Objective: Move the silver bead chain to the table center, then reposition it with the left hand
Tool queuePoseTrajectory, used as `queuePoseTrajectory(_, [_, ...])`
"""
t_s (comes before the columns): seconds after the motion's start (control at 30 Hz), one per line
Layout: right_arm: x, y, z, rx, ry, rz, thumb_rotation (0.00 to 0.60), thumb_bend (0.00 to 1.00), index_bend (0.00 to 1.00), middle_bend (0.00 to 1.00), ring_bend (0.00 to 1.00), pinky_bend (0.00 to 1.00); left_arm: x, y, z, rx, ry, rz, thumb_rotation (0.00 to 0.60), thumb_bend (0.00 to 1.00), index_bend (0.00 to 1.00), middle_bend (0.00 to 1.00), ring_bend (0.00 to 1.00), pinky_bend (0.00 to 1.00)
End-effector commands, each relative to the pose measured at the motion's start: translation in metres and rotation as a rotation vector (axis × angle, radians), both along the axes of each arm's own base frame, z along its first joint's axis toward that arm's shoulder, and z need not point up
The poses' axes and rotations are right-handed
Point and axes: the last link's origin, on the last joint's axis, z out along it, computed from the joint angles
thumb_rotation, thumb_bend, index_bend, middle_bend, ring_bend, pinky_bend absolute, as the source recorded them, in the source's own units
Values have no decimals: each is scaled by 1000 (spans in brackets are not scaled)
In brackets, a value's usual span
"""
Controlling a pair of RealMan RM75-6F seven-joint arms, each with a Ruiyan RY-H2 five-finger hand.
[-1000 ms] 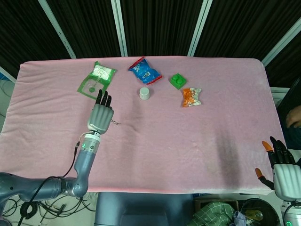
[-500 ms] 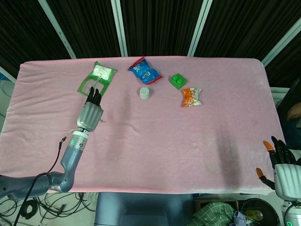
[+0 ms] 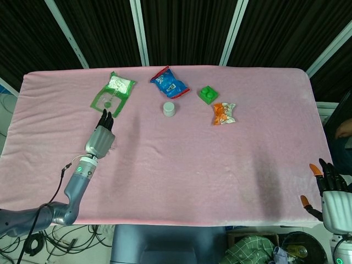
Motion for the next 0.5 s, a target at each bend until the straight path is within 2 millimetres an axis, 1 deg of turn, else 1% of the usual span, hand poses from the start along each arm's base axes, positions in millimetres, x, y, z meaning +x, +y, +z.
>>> queuePoseTrajectory(0.03, [0, 0, 0, -1, 0, 0, 600, 177, 120, 0, 7, 178, -6, -3, -3, -11, 23, 0, 600, 414, 629, 144, 0, 0])
queuePoseTrajectory(0.5, [1, 0, 0, -5, -2, 3, 600, 176, 120, 0, 7, 179, -15, -4, -7, -18, 63, 1, 600, 414, 632, 145, 0, 0])
